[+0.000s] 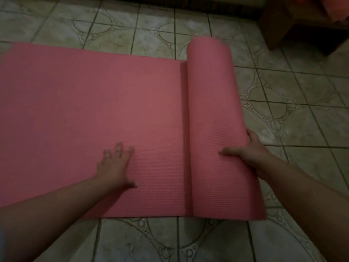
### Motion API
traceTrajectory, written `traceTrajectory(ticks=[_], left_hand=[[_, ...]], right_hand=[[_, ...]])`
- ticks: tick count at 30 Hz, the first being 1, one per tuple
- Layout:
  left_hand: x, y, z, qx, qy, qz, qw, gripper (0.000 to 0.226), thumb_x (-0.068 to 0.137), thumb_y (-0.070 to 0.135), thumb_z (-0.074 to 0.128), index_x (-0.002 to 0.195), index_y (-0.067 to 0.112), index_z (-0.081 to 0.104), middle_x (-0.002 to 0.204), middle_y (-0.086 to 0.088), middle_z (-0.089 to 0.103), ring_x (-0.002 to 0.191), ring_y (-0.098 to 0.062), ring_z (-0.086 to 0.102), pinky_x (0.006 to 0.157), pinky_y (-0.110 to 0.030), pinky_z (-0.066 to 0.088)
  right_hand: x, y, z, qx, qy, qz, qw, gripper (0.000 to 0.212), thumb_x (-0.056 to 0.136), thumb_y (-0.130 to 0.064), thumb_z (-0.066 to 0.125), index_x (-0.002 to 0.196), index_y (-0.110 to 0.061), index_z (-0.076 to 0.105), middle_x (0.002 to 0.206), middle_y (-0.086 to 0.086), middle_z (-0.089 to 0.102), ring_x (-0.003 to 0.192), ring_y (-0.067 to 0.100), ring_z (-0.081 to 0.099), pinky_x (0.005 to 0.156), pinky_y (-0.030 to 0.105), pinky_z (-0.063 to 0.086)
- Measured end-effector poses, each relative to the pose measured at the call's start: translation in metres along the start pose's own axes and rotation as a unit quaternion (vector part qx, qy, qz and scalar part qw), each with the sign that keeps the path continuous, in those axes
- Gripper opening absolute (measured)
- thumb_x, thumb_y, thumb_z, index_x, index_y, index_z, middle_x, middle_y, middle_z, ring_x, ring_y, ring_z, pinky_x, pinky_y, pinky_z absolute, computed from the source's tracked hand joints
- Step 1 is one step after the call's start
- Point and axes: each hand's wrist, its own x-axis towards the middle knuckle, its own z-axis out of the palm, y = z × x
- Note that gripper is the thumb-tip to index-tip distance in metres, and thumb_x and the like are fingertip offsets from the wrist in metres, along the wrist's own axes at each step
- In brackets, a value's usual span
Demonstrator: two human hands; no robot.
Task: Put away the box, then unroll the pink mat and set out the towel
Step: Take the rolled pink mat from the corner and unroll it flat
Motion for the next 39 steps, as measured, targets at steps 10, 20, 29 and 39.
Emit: traceTrajectory(ticks=[10, 20, 29, 39], left_hand=[[-0.011, -0.054, -0.018, -0.003, -0.013, -0.054, 0.998, 0.135, 0.039, 0.046, 0.090, 0.147, 0.025, 0.012, 0.158, -0.017, -0.007, 0.142, -0.046, 0.002, 0.114, -0.058, 0.016], [0.009, -0.002, -0.011, -0.041, 0.019, -0.051, 0.998, 0.118, 0.054, 0.073, 0.069, 0.146, 0.037, 0.005, 0.159, -0.004, -0.010, 0.144, -0.038, -0.003, 0.109, -0.064, 0.018], [0.013, 0.012, 0.003, -0.005, -0.006, -0.059, 0.998, 0.140, 0.042, 0.075, 0.073, 0.140, 0.046, -0.021, 0.154, -0.006, -0.029, 0.142, -0.044, -0.012, 0.106, -0.068, 0.018], [0.009, -0.064, -0.032, 0.056, -0.011, -0.109, 0.992, 0.140, 0.043, 0.064, 0.082, 0.146, 0.039, -0.010, 0.155, -0.023, -0.013, 0.140, -0.050, 0.006, 0.114, -0.055, 0.020]], right_hand=[[-0.010, -0.009, 0.048, -0.002, -0.057, -0.019, 0.998, 0.128, 0.034, -0.029, 0.093, 0.144, -0.023, 0.028, 0.123, 0.000, 0.058, 0.099, 0.016, 0.063, 0.086, 0.036, 0.053], [-0.001, 0.021, -0.073, 0.038, 0.060, 0.090, 0.993, 0.036, 0.078, -0.031, 0.066, 0.112, -0.024, 0.059, 0.125, 0.007, 0.058, 0.103, 0.021, 0.052, 0.086, 0.040, 0.038], [0.008, 0.023, -0.062, -0.007, 0.039, 0.052, 0.998, 0.089, 0.048, -0.031, 0.089, 0.127, -0.013, 0.051, 0.114, 0.010, 0.066, 0.097, 0.030, 0.066, 0.089, 0.051, 0.052], [-0.007, 0.010, -0.008, 0.033, -0.061, 0.026, 0.997, 0.056, 0.062, -0.008, 0.082, 0.115, -0.007, 0.063, 0.105, 0.011, 0.072, 0.093, 0.026, 0.070, 0.079, 0.038, 0.056]])
